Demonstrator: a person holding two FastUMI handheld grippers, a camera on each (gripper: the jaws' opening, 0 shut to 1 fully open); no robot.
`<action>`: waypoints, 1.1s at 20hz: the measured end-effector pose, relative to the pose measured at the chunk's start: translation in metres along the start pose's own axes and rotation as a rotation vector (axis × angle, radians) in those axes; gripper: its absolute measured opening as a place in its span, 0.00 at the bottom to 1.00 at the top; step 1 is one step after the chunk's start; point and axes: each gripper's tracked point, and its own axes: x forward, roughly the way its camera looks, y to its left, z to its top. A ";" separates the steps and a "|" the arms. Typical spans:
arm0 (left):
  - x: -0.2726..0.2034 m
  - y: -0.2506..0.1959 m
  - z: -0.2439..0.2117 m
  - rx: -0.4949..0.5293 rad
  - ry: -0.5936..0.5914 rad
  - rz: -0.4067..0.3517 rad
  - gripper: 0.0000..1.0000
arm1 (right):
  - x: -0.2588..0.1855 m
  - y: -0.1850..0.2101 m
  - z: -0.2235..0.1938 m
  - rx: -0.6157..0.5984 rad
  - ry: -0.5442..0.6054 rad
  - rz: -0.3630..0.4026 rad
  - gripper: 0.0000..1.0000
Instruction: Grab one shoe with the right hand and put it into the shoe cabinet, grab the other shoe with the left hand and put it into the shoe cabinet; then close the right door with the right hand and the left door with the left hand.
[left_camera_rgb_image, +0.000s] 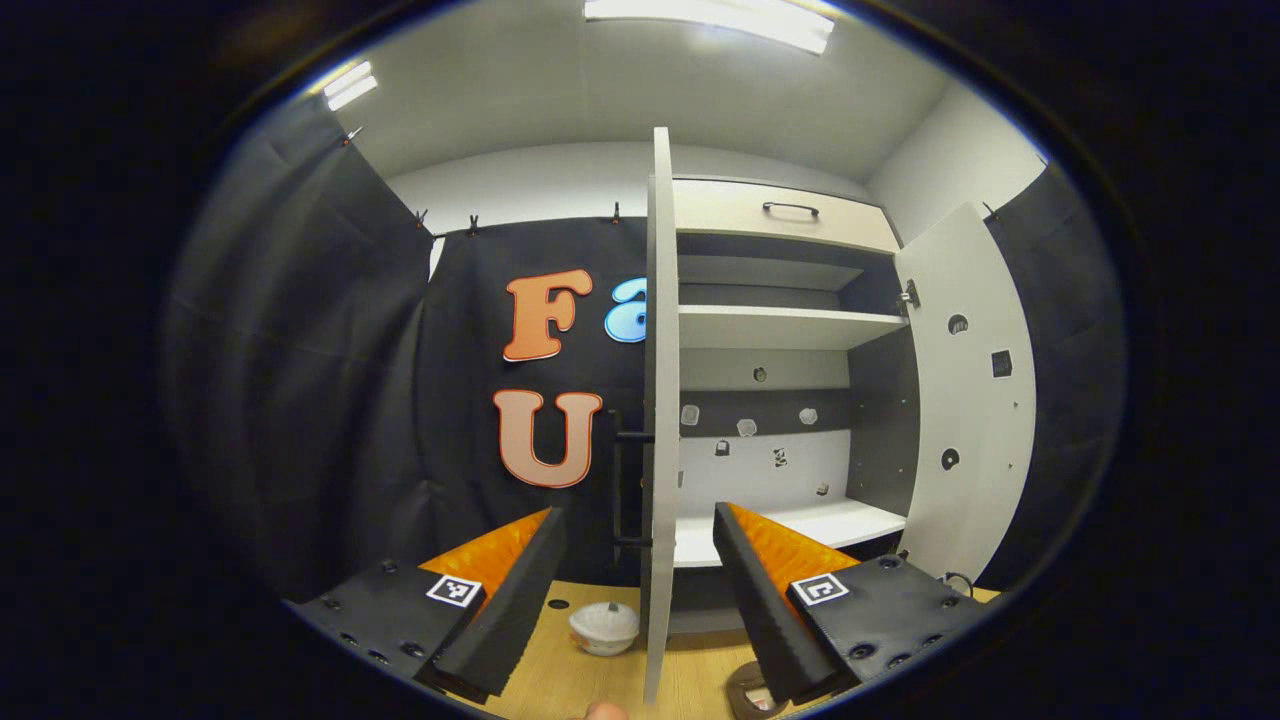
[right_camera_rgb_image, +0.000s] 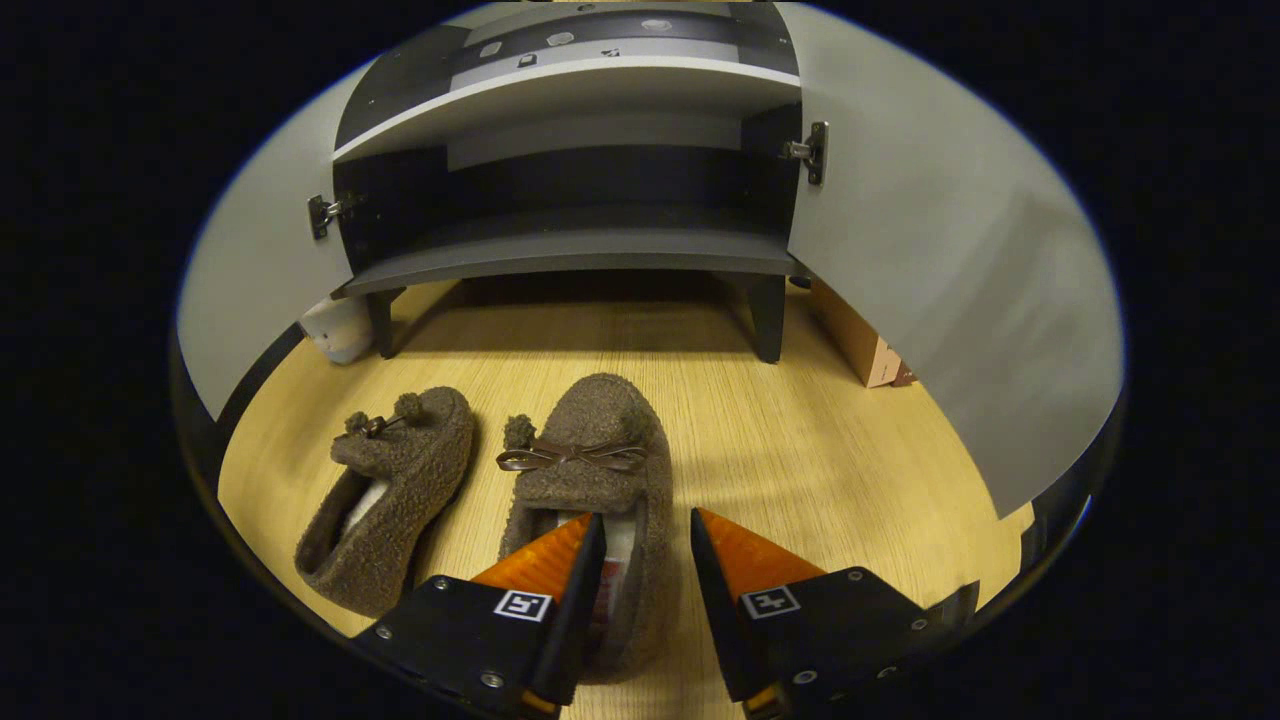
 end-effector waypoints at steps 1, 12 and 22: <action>0.001 -0.003 -0.003 -0.003 0.007 -0.008 0.96 | 0.002 0.002 -0.002 0.022 0.011 0.008 0.50; -0.006 -0.020 -0.008 0.000 0.015 -0.039 0.96 | -0.058 0.016 0.057 0.149 -0.093 0.047 0.03; -0.013 -0.034 -0.013 -0.016 0.013 -0.092 0.96 | -0.165 0.054 0.185 0.165 -0.303 0.112 0.03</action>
